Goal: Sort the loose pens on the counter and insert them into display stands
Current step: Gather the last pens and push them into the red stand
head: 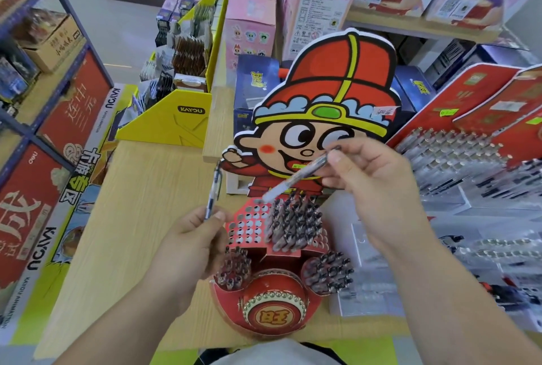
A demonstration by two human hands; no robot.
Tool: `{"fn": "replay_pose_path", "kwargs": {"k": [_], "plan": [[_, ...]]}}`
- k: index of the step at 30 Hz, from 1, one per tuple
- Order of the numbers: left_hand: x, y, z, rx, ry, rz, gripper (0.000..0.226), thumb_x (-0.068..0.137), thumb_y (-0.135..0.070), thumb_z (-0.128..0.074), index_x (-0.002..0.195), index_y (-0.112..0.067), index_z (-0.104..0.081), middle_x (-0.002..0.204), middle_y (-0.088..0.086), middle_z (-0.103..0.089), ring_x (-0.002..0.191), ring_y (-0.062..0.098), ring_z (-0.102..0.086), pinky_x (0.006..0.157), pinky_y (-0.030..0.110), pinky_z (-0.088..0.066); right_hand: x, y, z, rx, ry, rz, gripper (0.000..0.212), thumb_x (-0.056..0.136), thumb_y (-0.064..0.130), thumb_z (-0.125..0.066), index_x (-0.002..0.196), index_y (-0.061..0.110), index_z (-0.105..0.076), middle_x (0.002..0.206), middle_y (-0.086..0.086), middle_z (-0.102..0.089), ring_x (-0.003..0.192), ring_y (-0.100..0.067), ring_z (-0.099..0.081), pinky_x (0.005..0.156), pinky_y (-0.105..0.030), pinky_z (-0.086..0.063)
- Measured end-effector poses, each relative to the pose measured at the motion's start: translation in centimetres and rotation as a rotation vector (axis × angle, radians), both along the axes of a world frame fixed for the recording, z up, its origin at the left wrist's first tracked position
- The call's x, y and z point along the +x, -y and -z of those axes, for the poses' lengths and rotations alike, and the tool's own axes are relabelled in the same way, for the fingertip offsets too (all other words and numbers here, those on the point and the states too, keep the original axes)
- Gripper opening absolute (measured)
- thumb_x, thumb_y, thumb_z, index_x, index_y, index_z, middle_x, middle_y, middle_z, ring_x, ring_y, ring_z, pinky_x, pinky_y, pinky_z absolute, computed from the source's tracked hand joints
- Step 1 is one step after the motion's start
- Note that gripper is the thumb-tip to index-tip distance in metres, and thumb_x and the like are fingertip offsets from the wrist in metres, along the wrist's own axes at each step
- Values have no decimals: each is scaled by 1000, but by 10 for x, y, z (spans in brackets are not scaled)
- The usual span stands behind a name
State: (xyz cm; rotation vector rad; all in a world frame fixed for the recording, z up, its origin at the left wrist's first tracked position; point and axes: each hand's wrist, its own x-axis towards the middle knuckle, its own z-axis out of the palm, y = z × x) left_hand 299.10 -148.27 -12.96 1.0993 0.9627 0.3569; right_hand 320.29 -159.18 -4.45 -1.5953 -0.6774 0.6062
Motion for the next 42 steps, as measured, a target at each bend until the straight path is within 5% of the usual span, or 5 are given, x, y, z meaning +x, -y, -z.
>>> {"fn": "replay_pose_path", "kwargs": {"k": [11, 20, 32, 39, 42], "plan": [[-9, 3, 6, -82, 40, -21, 37, 107, -36, -38, 102, -12, -66, 63, 3, -30, 51, 17, -22, 48, 27, -17, -3, -20, 44, -291, 467, -105, 13, 90, 15, -72, 93, 28, -73, 83, 17, -71, 82, 0, -66, 75, -11, -49], [-7, 1, 9, -84, 35, 4, 34, 108, -36, -36, 98, -26, -68, 63, 4, -29, 50, 18, -22, 45, 26, -21, 0, -26, 64, -485, 510, -248, 5, 88, 24, -74, 91, 28, -75, 83, 19, -71, 84, 3, -64, 76, -16, -49], [-3, 1, 10, -10, 32, 65, 30, 106, -20, -44, 111, 2, -63, 65, 2, -52, 53, 18, -39, 49, 25, -35, 13, -36, 57, -596, 542, -386, 3, 86, 29, -77, 88, 30, -74, 87, 16, -71, 85, -1, -65, 82, -34, -56], [2, -2, 3, 50, 90, 79, 21, 106, -10, -38, 104, -14, -58, 72, 10, -54, 60, 25, -49, 63, 42, -40, 18, -40, 57, -624, 507, -417, 10, 84, 27, -79, 82, 35, -72, 83, 14, -71, 80, -2, -66, 79, -35, -57], [7, -7, 2, 153, 91, 108, 19, 108, -28, -41, 97, -23, -56, 67, 7, -44, 57, 23, -41, 62, 43, -37, 18, -37, 63, -613, 476, -401, 9, 85, 30, -78, 85, 37, -72, 87, 15, -72, 85, -2, -66, 83, -35, -57]]}}
